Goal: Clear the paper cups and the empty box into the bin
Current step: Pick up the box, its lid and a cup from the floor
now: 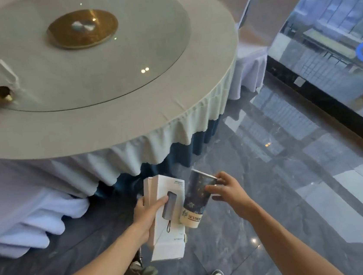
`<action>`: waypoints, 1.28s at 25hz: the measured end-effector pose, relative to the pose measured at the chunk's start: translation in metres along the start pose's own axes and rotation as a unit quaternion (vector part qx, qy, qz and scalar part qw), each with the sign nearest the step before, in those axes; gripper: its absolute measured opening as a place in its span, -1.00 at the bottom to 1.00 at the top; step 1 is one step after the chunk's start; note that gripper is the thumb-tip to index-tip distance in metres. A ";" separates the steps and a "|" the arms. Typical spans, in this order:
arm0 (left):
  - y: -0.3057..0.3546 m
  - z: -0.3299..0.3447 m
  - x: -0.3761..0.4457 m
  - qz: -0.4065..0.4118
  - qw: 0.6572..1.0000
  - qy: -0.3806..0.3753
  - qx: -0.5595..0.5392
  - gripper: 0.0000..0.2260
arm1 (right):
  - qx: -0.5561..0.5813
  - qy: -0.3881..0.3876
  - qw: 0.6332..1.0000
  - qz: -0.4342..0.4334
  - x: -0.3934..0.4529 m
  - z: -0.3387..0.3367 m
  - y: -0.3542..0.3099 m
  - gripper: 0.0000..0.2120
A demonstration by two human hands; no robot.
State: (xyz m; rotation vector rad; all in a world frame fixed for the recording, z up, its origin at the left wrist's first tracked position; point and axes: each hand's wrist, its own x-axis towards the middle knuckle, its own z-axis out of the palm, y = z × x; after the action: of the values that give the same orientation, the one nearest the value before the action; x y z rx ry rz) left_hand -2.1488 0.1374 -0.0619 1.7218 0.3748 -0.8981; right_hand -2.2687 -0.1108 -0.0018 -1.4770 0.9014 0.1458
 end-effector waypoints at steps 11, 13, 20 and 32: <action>0.010 -0.168 0.158 -0.036 0.990 0.022 0.135 -0.44 | 0.064 0.241 0.941 0.229 0.144 0.189 0.082 -0.65; 0.002 -0.176 0.180 -0.050 0.989 0.015 0.138 -0.42 | 0.058 0.251 0.934 0.248 0.170 0.205 0.102 -0.67; -0.022 -0.180 0.227 -0.082 0.989 -0.015 0.118 -0.30 | 0.032 0.237 0.937 0.253 0.254 0.247 0.134 -0.76; -0.031 -0.146 0.250 -0.113 0.985 -0.044 0.126 -0.21 | 0.002 0.107 0.958 0.266 0.256 0.260 0.150 -0.60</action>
State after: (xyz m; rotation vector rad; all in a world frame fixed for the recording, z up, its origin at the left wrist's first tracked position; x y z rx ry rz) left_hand -1.9488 0.2354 -0.2487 1.8882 0.4174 -1.2259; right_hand -2.0734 0.0329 -0.3131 -1.2294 1.4651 0.3829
